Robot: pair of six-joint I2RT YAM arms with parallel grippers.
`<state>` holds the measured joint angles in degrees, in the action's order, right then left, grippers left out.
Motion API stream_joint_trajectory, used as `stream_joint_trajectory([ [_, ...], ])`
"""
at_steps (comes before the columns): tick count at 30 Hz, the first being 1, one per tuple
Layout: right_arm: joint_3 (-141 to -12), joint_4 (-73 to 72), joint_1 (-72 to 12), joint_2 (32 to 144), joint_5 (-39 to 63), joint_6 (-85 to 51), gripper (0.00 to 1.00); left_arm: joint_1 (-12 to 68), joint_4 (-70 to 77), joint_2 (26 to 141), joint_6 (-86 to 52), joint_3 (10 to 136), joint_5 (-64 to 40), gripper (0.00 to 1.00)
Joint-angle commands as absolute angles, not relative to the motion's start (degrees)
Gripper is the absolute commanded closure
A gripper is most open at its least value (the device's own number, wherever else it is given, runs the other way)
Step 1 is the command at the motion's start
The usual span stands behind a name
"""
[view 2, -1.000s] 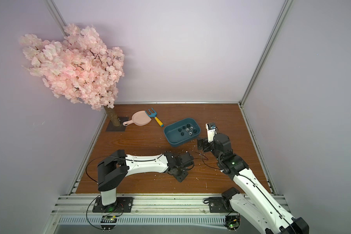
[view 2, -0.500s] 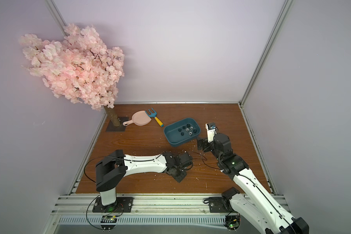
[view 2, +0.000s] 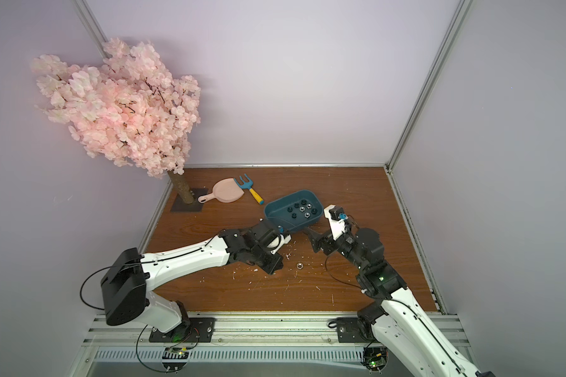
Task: Put the nuts on the desktop into the storage box
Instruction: Pick up the nut from the center of the board.
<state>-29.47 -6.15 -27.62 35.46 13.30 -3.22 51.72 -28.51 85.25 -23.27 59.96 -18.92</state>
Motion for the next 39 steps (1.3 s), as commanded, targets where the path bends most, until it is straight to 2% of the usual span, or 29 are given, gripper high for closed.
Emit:
stream_joint_trajectory([
  [1,-27.69,-17.75,-27.68,32.96,20.46,1.38,0.08,47.26,-23.23,81.46,-22.25,57.84,-32.38,0.98],
  [7,-33.43,-6.16,-30.24,39.77,28.79,11.14,0.15,40.34,-16.69,78.34,-24.58,54.26,-45.23,0.99],
  [14,-36.24,1.75,-45.86,47.41,18.99,25.24,0.14,36.74,-8.13,78.05,-27.43,50.57,-56.64,0.98],
  [19,-36.0,-0.28,-49.16,49.56,17.05,27.42,0.15,36.74,-6.34,78.63,-27.51,49.49,-58.41,0.98],
  [30,-39.2,1.13,-51.93,55.72,9.02,27.0,0.31,36.74,1.63,80.33,-31.92,46.14,-62.23,0.96],
  [39,-40.56,2.74,-53.85,57.85,5.53,26.71,0.52,36.74,2.89,81.65,-32.53,45.57,-63.13,0.94],
])
